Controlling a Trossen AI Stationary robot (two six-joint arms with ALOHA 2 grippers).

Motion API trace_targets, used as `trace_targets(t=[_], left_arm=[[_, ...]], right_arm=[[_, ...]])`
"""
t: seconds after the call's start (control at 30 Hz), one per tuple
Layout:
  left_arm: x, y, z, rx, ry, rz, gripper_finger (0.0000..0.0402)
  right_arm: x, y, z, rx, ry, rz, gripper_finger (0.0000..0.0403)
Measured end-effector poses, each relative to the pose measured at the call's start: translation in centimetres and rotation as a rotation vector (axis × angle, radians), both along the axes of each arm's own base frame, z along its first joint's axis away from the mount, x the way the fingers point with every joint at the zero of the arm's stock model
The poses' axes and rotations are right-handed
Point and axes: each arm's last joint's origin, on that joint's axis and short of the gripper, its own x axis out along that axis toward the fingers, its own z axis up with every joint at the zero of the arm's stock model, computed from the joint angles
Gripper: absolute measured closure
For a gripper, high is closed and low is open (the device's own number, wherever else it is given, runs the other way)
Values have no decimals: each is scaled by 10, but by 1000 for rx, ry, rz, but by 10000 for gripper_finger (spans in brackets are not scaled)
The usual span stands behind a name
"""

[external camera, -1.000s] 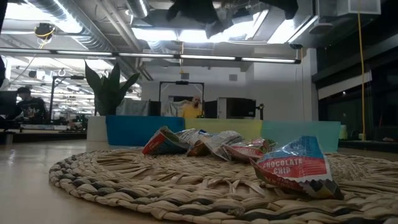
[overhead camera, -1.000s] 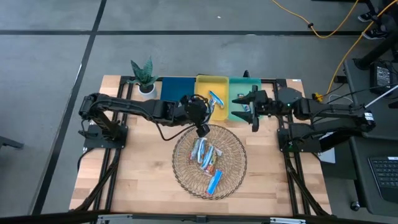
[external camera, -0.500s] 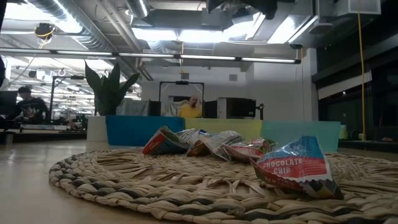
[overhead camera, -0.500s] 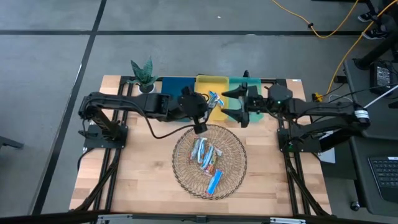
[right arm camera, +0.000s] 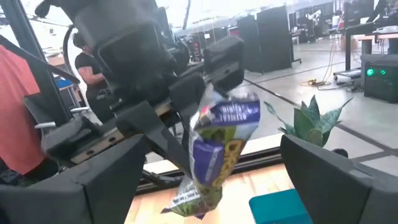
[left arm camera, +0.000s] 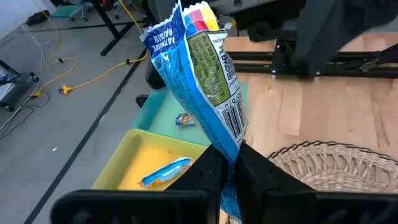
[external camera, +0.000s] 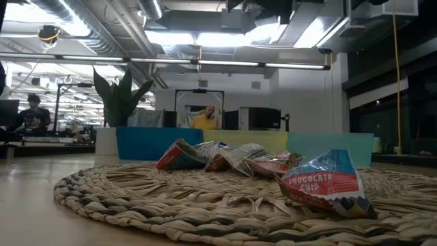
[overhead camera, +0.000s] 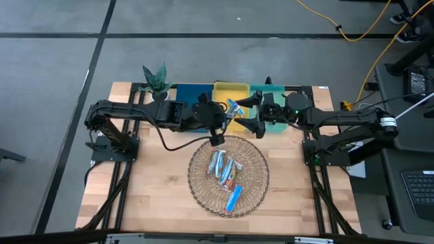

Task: Pick and place Granola Bars by type
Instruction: Put the blue granola bar into the light blue bin

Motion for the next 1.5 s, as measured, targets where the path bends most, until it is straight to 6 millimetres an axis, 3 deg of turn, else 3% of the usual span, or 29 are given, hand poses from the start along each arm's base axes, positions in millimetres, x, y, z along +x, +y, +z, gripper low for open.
trace_targets(t=[0.2,0.4,1.1,1.23,1.5], left_arm=[[1,-1,2,-1,-22,-8,382],[3,-3,5,1,-54,-31,382],[4,-3,4,-21,-54,-66,381],[4,-4,4,-31,-53,-83,359],[0,-4,-2,-44,21,-72,277]], right_arm=[[4,-1,-3,1,6,0,37],[5,-1,-3,-4,1,0,76],[5,1,-2,-13,-14,37,309],[5,1,-1,-15,-18,50,329],[4,1,-1,-19,-20,48,335]])
